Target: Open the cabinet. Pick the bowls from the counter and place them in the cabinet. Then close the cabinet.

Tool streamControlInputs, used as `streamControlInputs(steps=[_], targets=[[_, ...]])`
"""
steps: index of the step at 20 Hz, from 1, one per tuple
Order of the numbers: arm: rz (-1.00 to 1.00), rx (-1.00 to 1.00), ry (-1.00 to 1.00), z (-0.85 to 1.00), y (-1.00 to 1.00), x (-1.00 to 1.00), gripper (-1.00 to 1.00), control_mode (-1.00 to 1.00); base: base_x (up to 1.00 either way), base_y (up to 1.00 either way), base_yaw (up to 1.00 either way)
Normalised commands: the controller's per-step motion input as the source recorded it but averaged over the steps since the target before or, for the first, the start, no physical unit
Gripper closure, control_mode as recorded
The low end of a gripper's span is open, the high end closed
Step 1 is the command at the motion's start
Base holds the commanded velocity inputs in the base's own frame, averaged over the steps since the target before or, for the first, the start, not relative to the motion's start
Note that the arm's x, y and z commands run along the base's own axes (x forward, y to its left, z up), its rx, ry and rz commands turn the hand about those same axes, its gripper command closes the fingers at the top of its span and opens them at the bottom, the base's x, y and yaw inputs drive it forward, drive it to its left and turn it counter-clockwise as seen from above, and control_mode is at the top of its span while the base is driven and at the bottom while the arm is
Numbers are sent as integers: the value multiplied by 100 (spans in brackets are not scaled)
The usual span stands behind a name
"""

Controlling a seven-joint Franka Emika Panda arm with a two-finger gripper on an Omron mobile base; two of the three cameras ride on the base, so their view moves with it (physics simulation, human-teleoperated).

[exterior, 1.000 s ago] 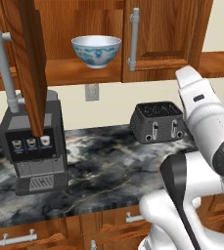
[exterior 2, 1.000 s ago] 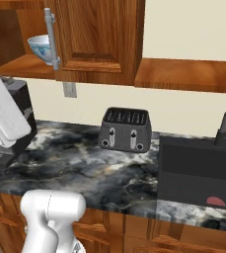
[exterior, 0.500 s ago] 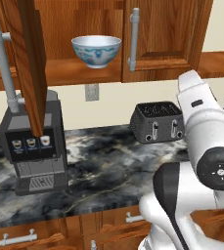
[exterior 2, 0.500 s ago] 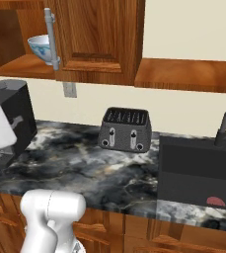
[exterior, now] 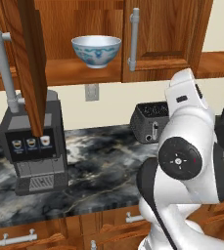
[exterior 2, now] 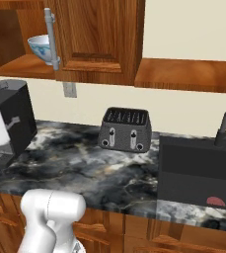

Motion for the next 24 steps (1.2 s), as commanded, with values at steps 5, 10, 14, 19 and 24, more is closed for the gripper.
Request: streamControlInputs(steps=[5, 10, 14, 19, 24], targets=[[-12, 0, -4, -8, 18, 0, -100, -100, 0, 0, 0], [-11, 0, -10, -7, 22, 0, -100, -100, 0, 0, 0], [-10, 0, -11, -5, 23, 0, -100, -100, 0, 0, 0], [-11, 0, -13, -2, 26, 0, -100, -100, 0, 0, 0], [-11, 0, -14, 0, 27, -5, -100, -100, 0, 0, 0]])
